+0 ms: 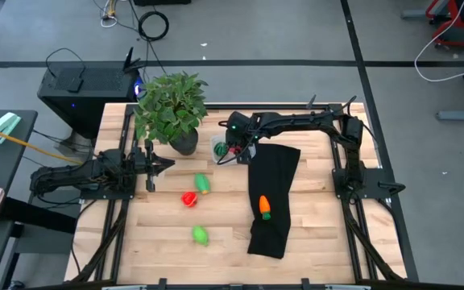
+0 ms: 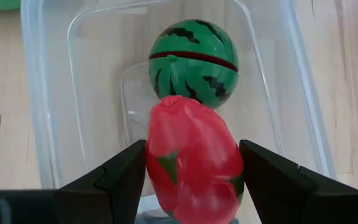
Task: Pick and placing Produce into tupperware
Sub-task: Put the red dragonfruit into the transparent bin, then put the orange carrot into the transparent bin
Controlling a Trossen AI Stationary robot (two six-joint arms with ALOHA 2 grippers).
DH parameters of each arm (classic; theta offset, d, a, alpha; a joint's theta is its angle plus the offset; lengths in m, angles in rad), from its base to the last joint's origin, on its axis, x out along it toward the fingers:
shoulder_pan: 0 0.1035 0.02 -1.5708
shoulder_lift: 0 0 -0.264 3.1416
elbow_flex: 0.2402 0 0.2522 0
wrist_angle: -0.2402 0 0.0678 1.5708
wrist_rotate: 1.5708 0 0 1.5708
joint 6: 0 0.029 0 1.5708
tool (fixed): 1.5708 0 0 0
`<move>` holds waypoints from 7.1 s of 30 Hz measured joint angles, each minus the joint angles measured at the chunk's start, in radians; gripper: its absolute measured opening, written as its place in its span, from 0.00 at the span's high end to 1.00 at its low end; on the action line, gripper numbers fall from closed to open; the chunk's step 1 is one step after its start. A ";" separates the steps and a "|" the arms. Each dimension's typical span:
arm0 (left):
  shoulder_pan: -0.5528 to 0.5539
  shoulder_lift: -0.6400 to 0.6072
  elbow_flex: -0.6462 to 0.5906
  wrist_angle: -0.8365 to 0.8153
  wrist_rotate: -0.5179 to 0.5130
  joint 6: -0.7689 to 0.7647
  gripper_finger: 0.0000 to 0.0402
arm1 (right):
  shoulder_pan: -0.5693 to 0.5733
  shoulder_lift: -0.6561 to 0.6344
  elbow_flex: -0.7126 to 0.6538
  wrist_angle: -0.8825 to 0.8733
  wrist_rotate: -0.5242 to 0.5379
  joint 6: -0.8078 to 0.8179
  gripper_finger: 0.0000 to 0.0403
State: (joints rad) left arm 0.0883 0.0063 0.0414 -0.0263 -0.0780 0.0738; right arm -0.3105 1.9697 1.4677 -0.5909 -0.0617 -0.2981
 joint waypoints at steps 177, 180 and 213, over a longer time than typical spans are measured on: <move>0.000 0.000 0.000 0.030 0.000 -0.139 0.90 | 0.745 -0.061 -0.169 -0.243 0.457 1.761 0.33; 0.000 0.000 0.000 0.030 0.000 -0.140 0.91 | 0.744 -0.061 -0.195 -0.246 0.457 1.770 0.33; 0.000 0.000 0.000 0.030 0.000 -0.140 0.91 | 0.745 -0.061 -0.276 -0.128 0.430 1.765 0.44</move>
State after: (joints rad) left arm 0.0883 0.0063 0.0414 0.0040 -0.0784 -0.0661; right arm 0.4343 1.9083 1.1917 -0.7193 0.3684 1.4669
